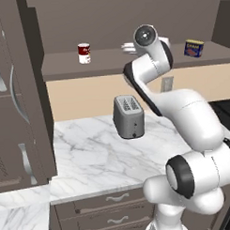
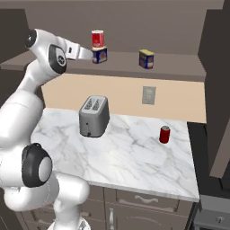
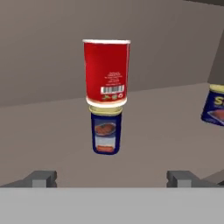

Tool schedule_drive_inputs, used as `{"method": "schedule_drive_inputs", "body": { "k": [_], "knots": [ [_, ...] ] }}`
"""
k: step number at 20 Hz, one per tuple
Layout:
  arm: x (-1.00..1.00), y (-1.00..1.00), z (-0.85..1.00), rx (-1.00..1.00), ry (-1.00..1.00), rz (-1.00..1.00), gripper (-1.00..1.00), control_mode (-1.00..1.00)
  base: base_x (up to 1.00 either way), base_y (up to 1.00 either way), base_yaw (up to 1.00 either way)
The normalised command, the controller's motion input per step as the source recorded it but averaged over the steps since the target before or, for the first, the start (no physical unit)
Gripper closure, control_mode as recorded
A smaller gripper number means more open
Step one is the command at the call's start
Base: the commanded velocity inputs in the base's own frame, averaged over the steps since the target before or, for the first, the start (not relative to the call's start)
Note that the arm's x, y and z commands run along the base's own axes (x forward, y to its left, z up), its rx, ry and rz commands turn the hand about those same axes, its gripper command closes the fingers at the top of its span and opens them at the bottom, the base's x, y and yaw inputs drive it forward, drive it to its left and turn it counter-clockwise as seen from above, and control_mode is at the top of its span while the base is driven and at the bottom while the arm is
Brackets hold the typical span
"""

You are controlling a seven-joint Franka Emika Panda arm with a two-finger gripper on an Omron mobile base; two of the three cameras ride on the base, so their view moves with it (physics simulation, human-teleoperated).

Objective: Stack two cans on top of the other two cans in the cabinet.

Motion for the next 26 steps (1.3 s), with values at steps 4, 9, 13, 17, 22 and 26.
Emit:
{"method": "schedule_drive_inputs", "body": {
  "k": [4,9,13,17,22,26],
  "knots": [
    [-0.27,0.37,-0.02,0.14,0.01,0.2,-1.0,-1.0,0.0,0.0,0.0],
    [-0.14,0.38,0.0,0.08,0.06,0.34,-1.0,-1.0,0.0,0.0,0.0],
    [-0.12,0.43,0.0,0.01,0.05,0.41,-1.0,-1.0,0.0,0.0,0.0],
    [-0.04,0.43,0.0,0.0,0.02,0.46,-1.0,-1.0,0.0,0.0,0.0],
    [-0.01,0.44,0.0,0.03,0.01,0.34,-1.0,-1.0,0.0,0.0,0.0],
    [0.02,0.46,0.0,0.04,0.0,0.2,-1.0,-1.0,0.0,0.0,0.0]
  ]
}}
